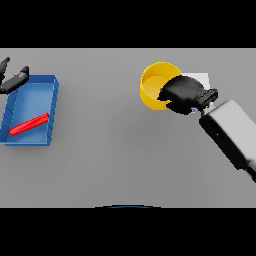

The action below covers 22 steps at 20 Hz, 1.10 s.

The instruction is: Pick up the red beaker and tilt it to pour out 1 green nut into yellow bowl. Pick up the yellow bowl and place it on the metallic measuring scale.

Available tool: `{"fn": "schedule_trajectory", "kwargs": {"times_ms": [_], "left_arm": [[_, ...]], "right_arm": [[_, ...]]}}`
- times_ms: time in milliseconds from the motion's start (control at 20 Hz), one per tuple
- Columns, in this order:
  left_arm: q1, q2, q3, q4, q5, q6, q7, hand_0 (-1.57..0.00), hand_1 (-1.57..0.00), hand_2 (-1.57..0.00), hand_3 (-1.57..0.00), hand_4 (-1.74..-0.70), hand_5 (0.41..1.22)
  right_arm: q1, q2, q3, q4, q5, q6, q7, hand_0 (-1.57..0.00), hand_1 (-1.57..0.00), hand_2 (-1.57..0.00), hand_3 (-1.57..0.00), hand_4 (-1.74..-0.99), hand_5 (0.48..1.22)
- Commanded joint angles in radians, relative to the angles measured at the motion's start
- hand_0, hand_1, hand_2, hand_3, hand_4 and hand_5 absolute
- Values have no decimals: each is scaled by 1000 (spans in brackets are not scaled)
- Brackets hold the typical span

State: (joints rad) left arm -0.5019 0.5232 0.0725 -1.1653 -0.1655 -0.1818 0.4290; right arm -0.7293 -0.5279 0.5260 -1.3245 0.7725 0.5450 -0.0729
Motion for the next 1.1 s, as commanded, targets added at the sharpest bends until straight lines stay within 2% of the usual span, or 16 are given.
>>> {"fn": "schedule_trajectory", "kwargs": {"times_ms": [0, 50, 100, 200, 300, 550, 650, 800, 850, 950, 1050], "left_arm": [[-1, 4, 5, 3, 1, 0, 12, 1, 1, 1, 1, -834, 733], [-3, 4, 4, -7, 1, 3, 24, 1, 1, 1, 1, -837, 737], [-2, 7, 8, -9, 4, 1, 28, 1, 1, 1, 1, -840, 737], [22, 3, 3, -36, 8, 1, 35, 1, 1, 1, 1, -849, 746], [28, 1, 3, -53, 10, 5, 50, 1, 1, 1, 1, -852, 758], [19, 4, 5, -64, 12, 5, 105, 1, 1, 1, 1, -862, 773], [11, 0, -1, -43, 3, 5, 101, 1, 1, 1, 1, -863, 784], [14, -2, -7, -34, -10, 13, 91, 1, 1, 1, 1, -858, 802], [16, 1, -7, -37, -13, 15, 86, 1, 1, 1, 1, -858, 804], [9, 2, 0, -29, -7, 14, 90, 1, 1, 1, 1, -858, 809], [6, 2, -4, -34, -7, 10, 90, 1, 1, 1, 1, -851, 802]], "right_arm": [[-7, -11, -11, 26, 5, -21, -6, -1558, -1570, -1528, -1159, -1741, 1221], [-17, -2, -16, 50, 12, -43, 12, -1560, -1570, -1533, -1156, -1741, 1221], [-32, -12, -24, 92, 17, -67, -21, -1562, -1570, -1538, -1151, -1741, 1221], [-42, -39, -42, 141, 19, -90, -40, -1565, -1571, -1548, -1154, -1741, 1221], [-51, -31, -53, 213, 28, -136, -37, -1567, -1571, -1556, -1155, -1741, 1221], [-81, -23, -79, 367, 25, -184, -47, -1570, -1571, -1517, -1170, -1741, 1221], [-83, -15, -85, 427, 32, -225, -54, -1570, -1571, -1475, -1206, -1741, 1221], [-90, -9, -89, 493, 35, -259, -85, -1571, -1571, -1413, -1317, -1741, 1221], [-89, 6, -90, 506, 29, -260, -74, -1571, -1571, -1398, -1342, -1741, 1221], [-97, 17, -94, 546, 26, -267, -86, -1571, -1571, -1386, -1374, -1741, 1221], [-96, 13, -92, 566, 33, -278, -85, -1571, -1571, -1380, -1392, -1741, 1221]]}}
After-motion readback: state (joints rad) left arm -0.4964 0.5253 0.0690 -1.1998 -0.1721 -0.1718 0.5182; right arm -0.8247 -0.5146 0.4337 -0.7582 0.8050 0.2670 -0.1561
